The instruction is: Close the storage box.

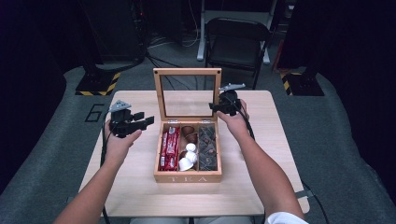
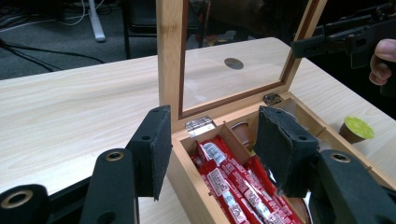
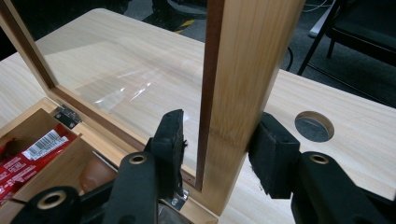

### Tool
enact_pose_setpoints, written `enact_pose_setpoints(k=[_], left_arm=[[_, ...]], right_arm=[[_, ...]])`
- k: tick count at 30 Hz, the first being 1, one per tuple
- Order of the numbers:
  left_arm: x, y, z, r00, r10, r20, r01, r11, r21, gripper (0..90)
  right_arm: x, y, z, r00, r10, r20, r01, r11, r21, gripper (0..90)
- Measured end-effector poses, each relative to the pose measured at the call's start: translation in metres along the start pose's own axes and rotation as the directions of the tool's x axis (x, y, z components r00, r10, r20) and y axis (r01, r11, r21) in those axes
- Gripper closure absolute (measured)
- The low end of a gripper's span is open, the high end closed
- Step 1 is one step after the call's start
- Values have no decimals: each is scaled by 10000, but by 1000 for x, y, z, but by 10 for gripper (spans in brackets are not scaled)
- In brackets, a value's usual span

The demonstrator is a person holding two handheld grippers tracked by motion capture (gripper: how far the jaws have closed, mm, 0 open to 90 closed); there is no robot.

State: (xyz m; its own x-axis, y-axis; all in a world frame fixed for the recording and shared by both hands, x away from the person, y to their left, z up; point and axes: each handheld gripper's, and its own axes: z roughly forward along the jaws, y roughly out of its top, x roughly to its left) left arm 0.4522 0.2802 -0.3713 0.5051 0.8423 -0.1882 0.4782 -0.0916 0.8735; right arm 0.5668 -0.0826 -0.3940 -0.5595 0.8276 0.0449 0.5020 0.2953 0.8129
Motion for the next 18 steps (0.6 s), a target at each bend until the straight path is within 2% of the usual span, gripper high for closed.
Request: enact_pose_setpoints(k=[1, 2, 4, 12, 18], left_arm=[[0, 0, 0, 10000, -21, 24, 21, 10000, 24, 457], [-1, 0, 0, 10000, -51, 26, 51, 10000, 20, 457], [-1, 0, 1, 10000, -18, -3, 18, 10000, 24, 457], [-2, 5, 0, 10000, 1, -51, -1, 10000, -31, 458], [-6, 13, 3, 9999, 159, -18, -159, 9998, -101, 459]], right_arm=[[1, 0, -1, 9999, 122, 22, -122, 9999, -11, 569], [1, -1, -2, 10000, -55, -18, 55, 10000, -12, 570], [3, -2, -4, 10000, 43, 20, -43, 10000, -60, 571], [7, -7, -10, 9993, -360, 39, 361, 9990, -275, 581], [12, -12, -16, 9984, -552, 86, 555, 9977, -379, 582]])
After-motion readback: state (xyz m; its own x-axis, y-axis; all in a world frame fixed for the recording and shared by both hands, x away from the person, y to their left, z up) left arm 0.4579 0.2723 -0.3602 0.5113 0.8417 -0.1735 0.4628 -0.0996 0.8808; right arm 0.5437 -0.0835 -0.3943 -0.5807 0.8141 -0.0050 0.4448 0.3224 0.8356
